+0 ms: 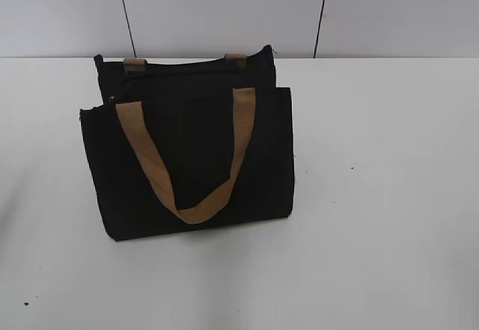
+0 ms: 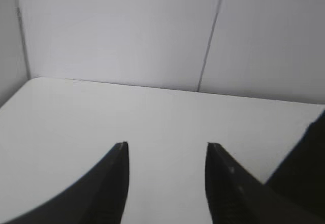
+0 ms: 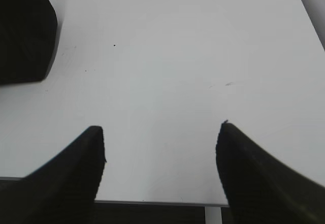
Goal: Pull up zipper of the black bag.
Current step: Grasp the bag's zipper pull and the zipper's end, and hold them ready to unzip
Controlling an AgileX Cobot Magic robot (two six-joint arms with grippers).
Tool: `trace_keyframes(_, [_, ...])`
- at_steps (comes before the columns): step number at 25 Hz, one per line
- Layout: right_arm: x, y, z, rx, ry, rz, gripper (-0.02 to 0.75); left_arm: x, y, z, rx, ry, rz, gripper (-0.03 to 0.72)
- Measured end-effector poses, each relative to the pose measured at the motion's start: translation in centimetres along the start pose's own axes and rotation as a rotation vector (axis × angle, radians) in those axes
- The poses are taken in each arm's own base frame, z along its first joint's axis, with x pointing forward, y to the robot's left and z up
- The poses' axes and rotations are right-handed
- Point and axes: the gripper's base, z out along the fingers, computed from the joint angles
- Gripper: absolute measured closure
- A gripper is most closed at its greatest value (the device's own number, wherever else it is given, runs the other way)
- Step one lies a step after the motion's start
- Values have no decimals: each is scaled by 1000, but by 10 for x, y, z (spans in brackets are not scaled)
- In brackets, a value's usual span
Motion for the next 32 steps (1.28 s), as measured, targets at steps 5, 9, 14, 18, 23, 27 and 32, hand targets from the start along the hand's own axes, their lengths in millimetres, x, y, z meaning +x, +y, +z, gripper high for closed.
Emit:
trace_keyframes(5, [0,0,0,0,0,0,213,18,-25,23,237,19,105,322])
trace_keyframes(9, [0,0,0,0,0,0,213,42,-35,40,358,78,129,339])
trace_keyframes(14, [0,0,0,0,0,0,213,69,-46,63,521,196,198,342])
trace_keyframes(18, [0,0,0,0,0,0,213,85,-53,85,621,254,243,361])
trace_keyframes(23, [0,0,0,0,0,0,213,99,-58,111,689,244,221,402])
trace_keyframes(27, [0,0,0,0,0,0,213,112,-61,125,730,224,183,409])
trace_keyframes(32, [0,0,0,0,0,0,213,121,-64,134,772,179,144,422])
